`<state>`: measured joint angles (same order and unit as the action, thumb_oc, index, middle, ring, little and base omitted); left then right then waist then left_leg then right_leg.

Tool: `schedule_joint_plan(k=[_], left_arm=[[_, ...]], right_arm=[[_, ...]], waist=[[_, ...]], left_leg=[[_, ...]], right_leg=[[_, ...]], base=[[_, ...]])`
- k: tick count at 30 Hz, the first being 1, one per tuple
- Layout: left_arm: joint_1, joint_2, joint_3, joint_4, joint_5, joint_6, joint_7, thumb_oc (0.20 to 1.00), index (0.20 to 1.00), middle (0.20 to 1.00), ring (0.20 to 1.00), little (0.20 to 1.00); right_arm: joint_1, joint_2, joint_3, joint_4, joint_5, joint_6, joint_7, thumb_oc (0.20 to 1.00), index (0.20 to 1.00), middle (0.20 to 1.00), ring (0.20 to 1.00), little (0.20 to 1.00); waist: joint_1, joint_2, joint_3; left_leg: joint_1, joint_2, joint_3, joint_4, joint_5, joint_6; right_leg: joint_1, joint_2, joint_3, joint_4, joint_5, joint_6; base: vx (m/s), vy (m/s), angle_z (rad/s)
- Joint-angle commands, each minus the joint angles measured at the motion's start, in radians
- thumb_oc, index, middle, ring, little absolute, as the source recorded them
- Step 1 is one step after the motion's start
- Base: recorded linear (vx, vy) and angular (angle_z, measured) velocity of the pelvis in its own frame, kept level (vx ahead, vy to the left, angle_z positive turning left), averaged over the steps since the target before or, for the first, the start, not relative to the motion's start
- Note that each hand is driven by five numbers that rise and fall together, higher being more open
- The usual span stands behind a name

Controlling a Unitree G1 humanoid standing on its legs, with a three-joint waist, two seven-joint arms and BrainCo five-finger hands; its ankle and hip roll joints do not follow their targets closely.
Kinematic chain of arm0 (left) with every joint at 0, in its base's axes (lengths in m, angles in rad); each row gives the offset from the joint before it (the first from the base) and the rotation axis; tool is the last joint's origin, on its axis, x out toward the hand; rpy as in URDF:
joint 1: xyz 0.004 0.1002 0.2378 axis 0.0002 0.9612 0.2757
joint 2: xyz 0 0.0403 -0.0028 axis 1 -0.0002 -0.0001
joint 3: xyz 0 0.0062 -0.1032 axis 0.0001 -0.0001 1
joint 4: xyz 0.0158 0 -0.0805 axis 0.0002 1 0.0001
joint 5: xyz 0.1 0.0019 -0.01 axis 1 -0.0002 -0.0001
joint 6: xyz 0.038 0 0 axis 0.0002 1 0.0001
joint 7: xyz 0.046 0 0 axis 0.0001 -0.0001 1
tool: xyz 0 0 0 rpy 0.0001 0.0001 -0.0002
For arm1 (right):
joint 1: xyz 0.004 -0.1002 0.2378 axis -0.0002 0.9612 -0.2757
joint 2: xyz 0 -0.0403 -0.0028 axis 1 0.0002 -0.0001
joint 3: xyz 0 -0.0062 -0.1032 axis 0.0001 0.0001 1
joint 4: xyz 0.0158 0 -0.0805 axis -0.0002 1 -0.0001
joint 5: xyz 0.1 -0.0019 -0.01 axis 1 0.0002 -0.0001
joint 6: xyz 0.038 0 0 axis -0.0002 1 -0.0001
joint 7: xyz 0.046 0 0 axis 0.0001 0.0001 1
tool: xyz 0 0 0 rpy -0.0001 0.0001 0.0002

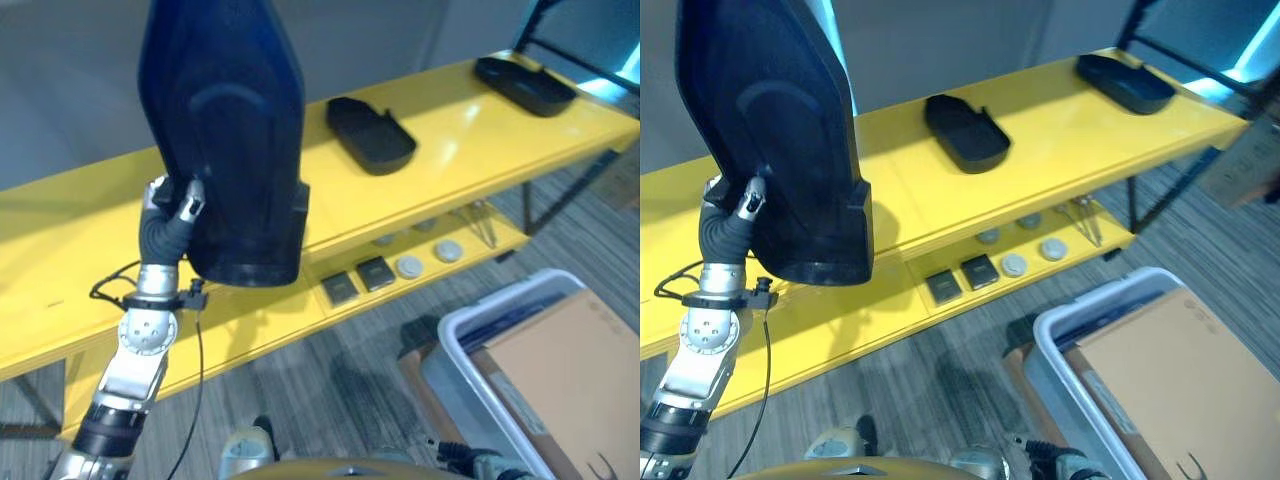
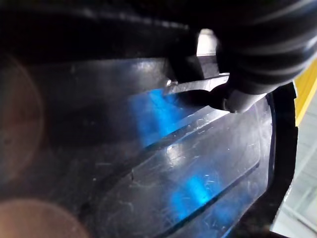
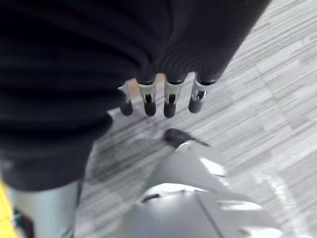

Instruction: Move parts from the plastic box to the shelf.

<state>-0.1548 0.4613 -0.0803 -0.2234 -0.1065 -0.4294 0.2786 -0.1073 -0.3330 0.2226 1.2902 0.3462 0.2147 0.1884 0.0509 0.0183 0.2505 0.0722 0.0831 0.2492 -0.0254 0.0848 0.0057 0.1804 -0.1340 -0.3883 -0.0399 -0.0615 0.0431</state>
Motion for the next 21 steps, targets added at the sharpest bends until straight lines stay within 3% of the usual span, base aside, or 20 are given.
schedule_joint_plan(k=[1, 2, 5, 6, 7, 9, 10, 12, 13, 14, 16, 18, 19, 20, 21], left_arm=[[0.025, 0.023, 0.032, -0.103, -0.019, -0.033, 0.007, 0.200, 0.200, 0.200, 0.200, 0.200], [0.021, 0.040, 0.018, -0.106, -0.031, -0.023, -0.004, 0.200, 0.200, 0.200, 0.200, 0.200], [0.012, 0.068, 0.010, -0.104, -0.063, -0.029, -0.029, 0.200, 0.200, 0.200, 0.200, 0.200], [0.010, 0.077, 0.010, -0.109, -0.076, -0.029, -0.037, 0.200, 0.200, 0.200, 0.200, 0.200], [0.000, 0.103, 0.011, -0.125, -0.103, -0.018, -0.068, 0.200, 0.200, 0.200, 0.200, 0.200], [-0.013, 0.113, 0.004, -0.132, -0.108, 0.004, -0.080, 0.200, 0.200, 0.200, 0.200, 0.200], [-0.031, 0.119, -0.011, -0.125, -0.121, 0.020, -0.080, 0.200, 0.200, 0.200, 0.200, 0.200], [-0.064, 0.117, -0.051, -0.100, -0.128, 0.007, -0.079, 0.200, 0.200, 0.200, 0.200, 0.200], [-0.070, 0.117, -0.059, -0.096, -0.128, 0.002, -0.077, 0.200, 0.200, 0.200, 0.200, 0.200], [-0.081, 0.111, -0.093, -0.081, -0.136, -0.019, -0.068, 0.200, 0.200, 0.200, 0.200, 0.200], [-0.079, 0.100, -0.099, -0.076, -0.121, -0.028, -0.058, 0.200, 0.200, 0.200, 0.200, 0.200], [-0.077, 0.092, -0.097, -0.077, -0.114, -0.024, -0.053, 0.200, 0.200, 0.200, 0.200, 0.200], [-0.067, 0.085, -0.082, -0.079, -0.112, -0.018, -0.041, 0.200, 0.200, 0.200, 0.200, 0.200], [-0.065, 0.085, -0.080, -0.080, -0.111, -0.016, -0.038, 0.200, 0.200, 0.200, 0.200, 0.200], [-0.062, 0.077, -0.073, -0.081, -0.122, -0.010, -0.032, 0.200, 0.200, 0.200, 0.200, 0.200]], right_arm=[[0.019, 0.002, 0.003, 0.046, -0.033, 0.010, -0.012, 1.000, 1.000, 1.000, 1.000, 1.000], [0.013, 0.009, -0.001, 0.049, -0.063, 0.013, -0.019, 1.000, 1.000, 1.000, 1.000, 1.000], [0.005, 0.023, 0.004, 0.050, -0.070, 0.001, -0.015, 1.000, 1.000, 1.000, 1.000, 1.000], [0.004, 0.026, 0.005, 0.046, -0.055, -0.002, -0.010, 1.000, 1.000, 1.000, 1.000, 1.000], [-0.004, 0.039, 0.000, 0.027, -0.009, 0.009, -0.017, 1.000, 1.000, 1.000, 1.000, 1.000], [-0.012, 0.045, -0.005, 0.014, -0.002, 0.024, -0.041, 1.000, 1.000, 1.000, 1.000, 1.000], [-0.013, 0.044, -0.008, 0.007, -0.008, 0.026, -0.044, 1.000, 1.000, 1.000, 1.000, 1.000], [-0.005, 0.043, -0.011, 0.003, 0.001, 0.014, -0.015, 1.000, 1.000, 1.000, 1.000, 1.000], [-0.005, 0.042, -0.011, 0.002, 0.002, 0.009, -0.011, 1.000, 1.000, 1.000, 1.000, 1.000], [0.007, 0.041, -0.001, -0.004, -0.053, -0.021, 0.004, 1.000, 1.000, 1.000, 1.000, 1.000], [0.023, 0.036, 0.011, 0.008, -0.080, -0.023, 0.005, 1.000, 1.000, 1.000, 1.000, 1.000], [0.031, 0.037, 0.013, 0.020, -0.074, -0.018, 0.007, 1.000, 1.000, 1.000, 1.000, 1.000], [0.025, 0.040, 0.016, 0.028, -0.100, 0.022, 0.020, 1.000, 1.000, 1.000, 1.000, 1.000], [0.023, 0.040, 0.017, 0.028, -0.109, 0.030, 0.026, 1.000, 1.000, 1.000, 1.000, 1.000], [0.020, 0.038, 0.023, 0.032, -0.142, 0.037, 0.029, 1.000, 1.000, 1.000, 1.000, 1.000]], waist=[[-0.005, -0.011, -0.072], [-0.007, 0.005, -0.084], [0.009, 0.013, -0.084], [0.017, 0.015, -0.084], [0.036, 0.018, -0.083], [0.041, 0.021, -0.082], [0.030, 0.025, -0.080], [-0.001, 0.025, -0.074], [-0.008, 0.026, -0.070], [-0.036, 0.017, -0.060], [-0.043, 0.006, -0.056], [-0.043, -0.002, -0.056], [-0.041, -0.013, -0.059], [-0.040, -0.015, -0.060], [-0.035, -0.025, -0.052]], left_leg=[[0.093, 0.123, 0.144, 0.032, -0.122, -0.129], [0.109, 0.095, 0.141, -0.038, -0.118, -0.124], [0.107, 0.067, 0.117, -0.052, -0.126, -0.108], [0.106, 0.057, 0.112, -0.054, -0.130, -0.103], [0.101, 0.026, 0.103, -0.058, -0.147, -0.077], [0.095, 0.009, 0.086, -0.060, -0.157, -0.058], [0.092, -0.002, 0.061, -0.061, -0.163, -0.040], [0.085, -0.022, -0.003, -0.061, -0.178, -0.011], [0.074, -0.025, -0.002, -0.062, -0.161, -0.004], [0.075, -0.057, -0.062, -0.062, -0.164, 0.007], [0.078, -0.090, -0.090, -0.060, -0.169, 0.009], [0.080, -0.112, -0.115, -0.046, -0.182, 0.013], [0.063, -0.134, -0.115, 0.042, -0.223, 0.018], [0.054, -0.136, -0.112, 0.061, -0.231, 0.018], [0.009, -0.142, -0.086, 0.175, -0.255, 0.014]], right_leg=[[-0.014, -0.028, -0.095, -0.016, 0.030, 0.038], [-0.016, -0.060, -0.093, -0.010, 0.049, 0.070], [-0.012, -0.095, -0.100, 0.006, 0.068, 0.107], [-0.013, -0.110, -0.110, 0.014, 0.075, 0.116], [-0.018, -0.162, -0.140, 0.060, 0.085, 0.128], [-0.027, -0.181, -0.135, 0.098, 0.078, 0.121], [-0.047, -0.171, -0.092, 0.141, 0.056, 0.110], [-0.086, -0.100, 0.008, 0.201, -0.008, 0.092], [-0.098, -0.081, 0.011, 0.202, -0.003, 0.078], [-0.104, 0.031, 0.081, 0.186, -0.038, 0.046], [-0.091, 0.087, 0.104, 0.129, -0.024, 0.026], [-0.078, 0.099, 0.133, 0.083, -0.006, 0.022], [-0.072, 0.092, 0.168, 0.061, -0.002, 0.014], [-0.073, 0.090, 0.171, 0.061, -0.003, 0.013], [-0.071, 0.069, 0.178, 0.062, 0.001, 0.007]], base=[[-0.03, 0.540, 0.91], [0.00, 0.405, 0.88], [0.00, 0.321, 0.44], [-0.03, 0.362, 0.35], [-0.02, 0.313, 0.29], [0.02, 0.291, 0.21], [0.06, 0.264, 0.20], [0.04, 0.197, 0.29], [0.05, 0.187, 1.16], [0.04, 0.126, 1.31], [0.09, 0.073, 0.94], [0.11, -0.024, 0.58], [0.12, -0.033, 0.68], [0.08, -0.005, 0.65], [0.02, 0.008, 0.39]])
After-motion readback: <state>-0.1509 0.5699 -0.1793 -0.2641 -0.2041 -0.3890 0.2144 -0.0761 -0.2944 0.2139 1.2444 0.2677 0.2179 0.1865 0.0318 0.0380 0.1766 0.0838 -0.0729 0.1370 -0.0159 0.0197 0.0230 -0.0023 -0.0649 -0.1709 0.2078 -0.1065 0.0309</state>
